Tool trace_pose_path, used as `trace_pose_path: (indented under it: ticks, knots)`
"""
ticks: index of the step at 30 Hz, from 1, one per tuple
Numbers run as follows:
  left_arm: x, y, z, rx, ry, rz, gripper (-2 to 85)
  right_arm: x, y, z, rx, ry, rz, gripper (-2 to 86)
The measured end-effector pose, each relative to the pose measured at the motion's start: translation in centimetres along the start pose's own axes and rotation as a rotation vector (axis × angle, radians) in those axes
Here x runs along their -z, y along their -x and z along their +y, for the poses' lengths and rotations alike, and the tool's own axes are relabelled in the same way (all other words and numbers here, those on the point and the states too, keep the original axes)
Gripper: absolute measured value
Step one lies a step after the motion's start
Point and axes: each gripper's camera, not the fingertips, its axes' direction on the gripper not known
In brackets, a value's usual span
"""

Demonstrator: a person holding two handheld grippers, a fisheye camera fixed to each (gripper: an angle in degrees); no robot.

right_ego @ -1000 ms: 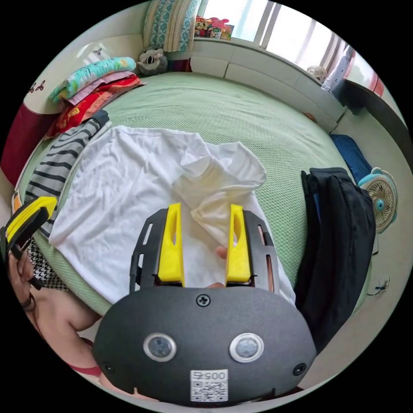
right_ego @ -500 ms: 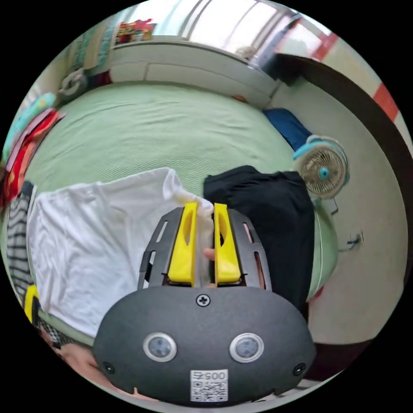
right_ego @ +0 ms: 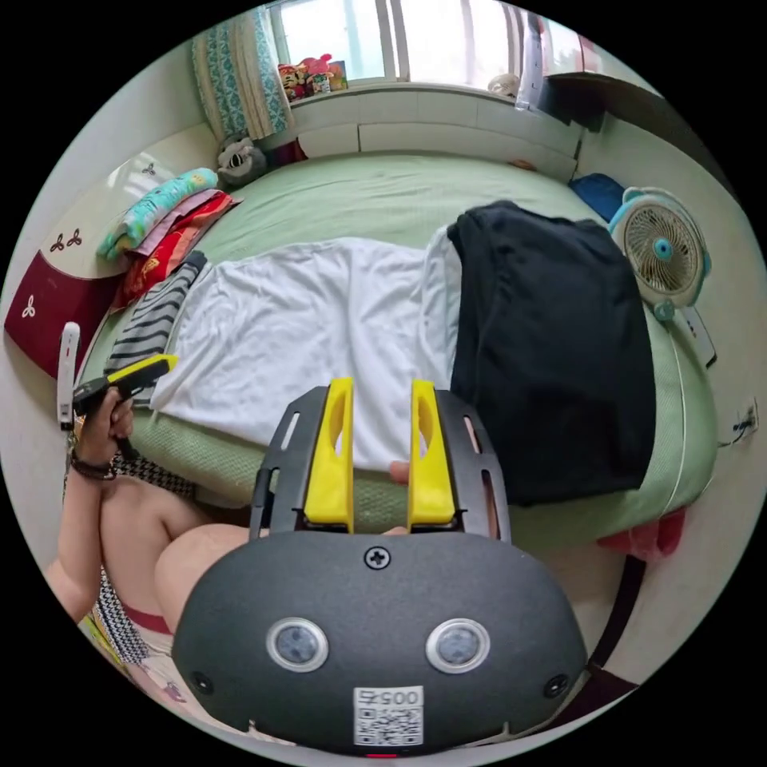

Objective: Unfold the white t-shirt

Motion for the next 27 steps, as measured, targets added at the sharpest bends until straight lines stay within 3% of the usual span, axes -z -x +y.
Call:
trace_pose_path:
  ticks: [7, 11, 15, 19, 27]
  knots:
    - [-2.4, -0.8, -0.3, -0.070, 0.082, -0.082, 3.5, -1.8, -1.8, 2.0, -0.147, -0.015, 0.120, 6.7]
    - [-3.7, -0.8, -0.2, -0.112, 0.114, -0.117, 2.3, -3.8, -3.1, 2.2, -0.265, 0.095, 0.210, 1.4]
    - [-3.9, -1.3, -0.1, -0.125, 0.131, -0.194, 0.5, -3.6, -4.1, 2.5, -0.343, 0.089, 0.154, -0.7]
    - [-4.1, -2.2, 0.0, -0.158, 0.148, -0.269, -0.3, -3.4, -3.6, 2.5, -0.299, 0.135, 0.177, -1.2]
    - [-3.8, -0.9, 0.2, -0.071, 0.171, -0.194, -0.5, -3.3, -2.9, 3.1, -0.198, 0.186, 0.190, -1.3]
